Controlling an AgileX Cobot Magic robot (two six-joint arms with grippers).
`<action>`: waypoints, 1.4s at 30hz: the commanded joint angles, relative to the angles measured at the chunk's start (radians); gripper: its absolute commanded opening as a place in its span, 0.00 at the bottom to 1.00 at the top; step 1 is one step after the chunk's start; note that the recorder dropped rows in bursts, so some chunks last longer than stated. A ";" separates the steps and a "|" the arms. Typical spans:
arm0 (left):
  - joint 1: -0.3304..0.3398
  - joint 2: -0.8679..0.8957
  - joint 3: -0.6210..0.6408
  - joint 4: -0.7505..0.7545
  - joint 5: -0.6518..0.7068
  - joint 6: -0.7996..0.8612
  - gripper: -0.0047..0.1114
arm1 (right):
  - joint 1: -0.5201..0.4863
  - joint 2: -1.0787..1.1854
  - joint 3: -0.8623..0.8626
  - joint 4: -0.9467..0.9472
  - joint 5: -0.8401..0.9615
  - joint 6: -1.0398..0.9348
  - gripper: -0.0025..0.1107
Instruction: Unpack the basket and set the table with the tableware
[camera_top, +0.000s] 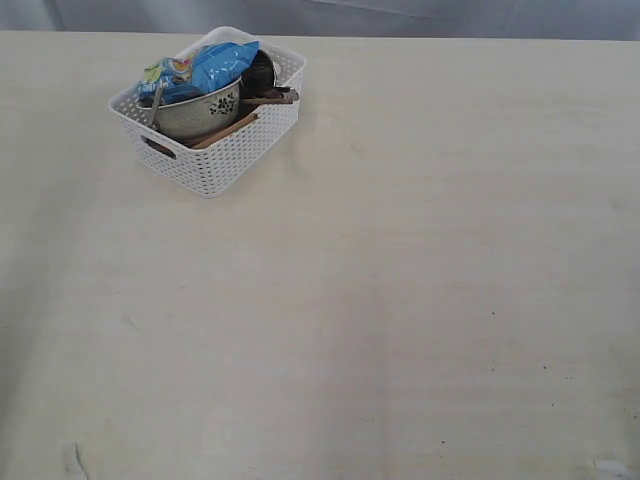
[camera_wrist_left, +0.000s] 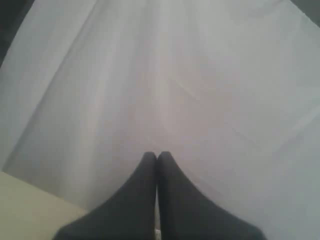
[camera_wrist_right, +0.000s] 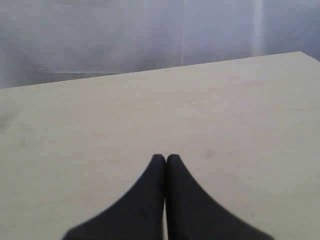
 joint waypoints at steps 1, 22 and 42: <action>0.006 -0.002 0.002 0.007 0.011 0.027 0.04 | 0.003 -0.003 0.003 -0.003 -0.009 0.001 0.03; 0.006 0.435 -0.368 0.690 -0.305 -0.539 0.04 | 0.003 -0.003 0.003 -0.003 -0.009 0.001 0.03; 0.006 0.897 -0.799 1.787 -0.037 -0.764 0.04 | 0.003 -0.003 0.003 -0.003 -0.009 0.001 0.03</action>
